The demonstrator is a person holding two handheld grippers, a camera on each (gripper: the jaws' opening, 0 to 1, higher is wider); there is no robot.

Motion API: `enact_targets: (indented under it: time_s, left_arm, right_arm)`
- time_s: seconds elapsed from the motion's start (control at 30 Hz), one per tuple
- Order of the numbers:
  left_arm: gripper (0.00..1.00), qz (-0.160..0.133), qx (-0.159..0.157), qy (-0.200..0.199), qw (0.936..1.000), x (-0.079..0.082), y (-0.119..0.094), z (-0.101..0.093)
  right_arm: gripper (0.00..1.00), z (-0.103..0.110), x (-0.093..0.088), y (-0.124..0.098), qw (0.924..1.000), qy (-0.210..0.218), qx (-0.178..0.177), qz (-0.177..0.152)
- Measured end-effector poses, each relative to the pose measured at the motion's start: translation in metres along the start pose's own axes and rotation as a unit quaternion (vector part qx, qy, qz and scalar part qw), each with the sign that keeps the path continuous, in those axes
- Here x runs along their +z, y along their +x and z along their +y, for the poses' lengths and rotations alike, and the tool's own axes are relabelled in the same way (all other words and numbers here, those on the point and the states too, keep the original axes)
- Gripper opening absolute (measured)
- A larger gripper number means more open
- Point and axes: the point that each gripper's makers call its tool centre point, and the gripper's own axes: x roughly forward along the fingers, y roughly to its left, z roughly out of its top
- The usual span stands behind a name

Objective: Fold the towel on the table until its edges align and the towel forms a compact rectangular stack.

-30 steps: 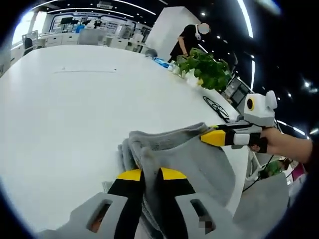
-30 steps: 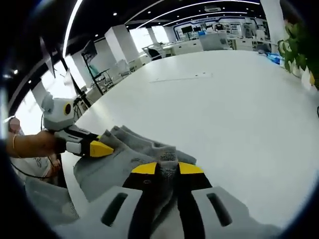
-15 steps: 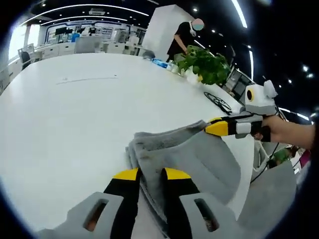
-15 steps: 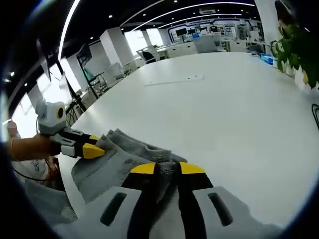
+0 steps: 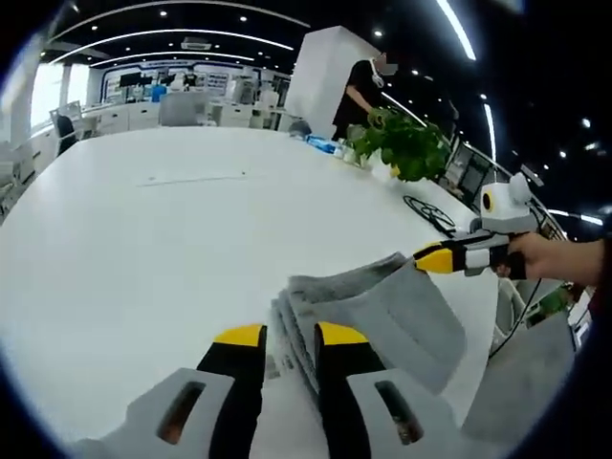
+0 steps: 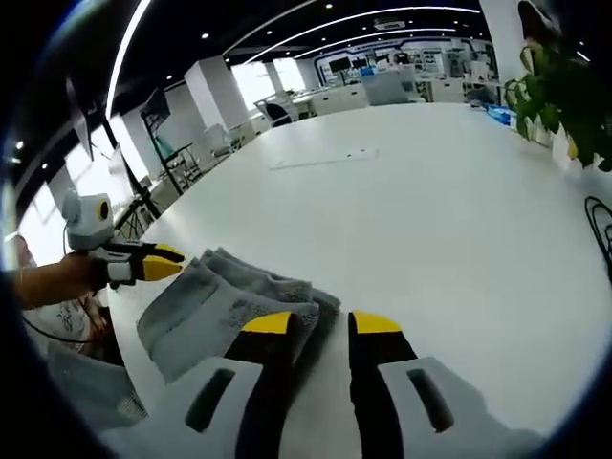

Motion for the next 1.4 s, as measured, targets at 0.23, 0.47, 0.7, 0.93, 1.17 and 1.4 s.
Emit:
enact_targets:
  time_s: [0.23, 0.47, 0.7, 0.93, 1.17, 1.4]
  left_arm:
    - [0.26, 0.011, -0.020, 0.073, 0.9971, -0.001, -0.013, -0.018]
    - [0.31, 0.034, -0.065, 0.183, 0.9805, -0.003, -0.015, -0.044]
    - [0.33, 0.061, -0.106, 0.294, 0.9478, -0.016, -0.022, -0.071]
    - [0.34, 0.073, -0.131, 0.320, 0.9355, -0.036, -0.037, -0.090]
    - [0.35, 0.095, -0.130, 0.318, 0.9342, -0.053, -0.044, -0.086]
    - [0.35, 0.109, -0.121, 0.330, 0.9297, -0.065, -0.043, -0.077]
  right_arm:
    - [0.28, 0.003, -0.007, -0.011, 0.9985, -0.051, 0.017, 0.015]
    - [0.30, 0.020, -0.026, -0.023, 0.9939, -0.089, 0.056, 0.033]
    - [0.31, 0.032, -0.038, -0.033, 0.9892, -0.115, 0.078, 0.044]
    - [0.33, 0.051, -0.054, -0.046, 0.9798, -0.165, 0.095, 0.060]
    - [0.35, 0.063, -0.063, -0.053, 0.9611, -0.247, 0.100, 0.075]
    - [0.36, 0.078, -0.074, -0.054, 0.9507, -0.277, 0.114, 0.080]
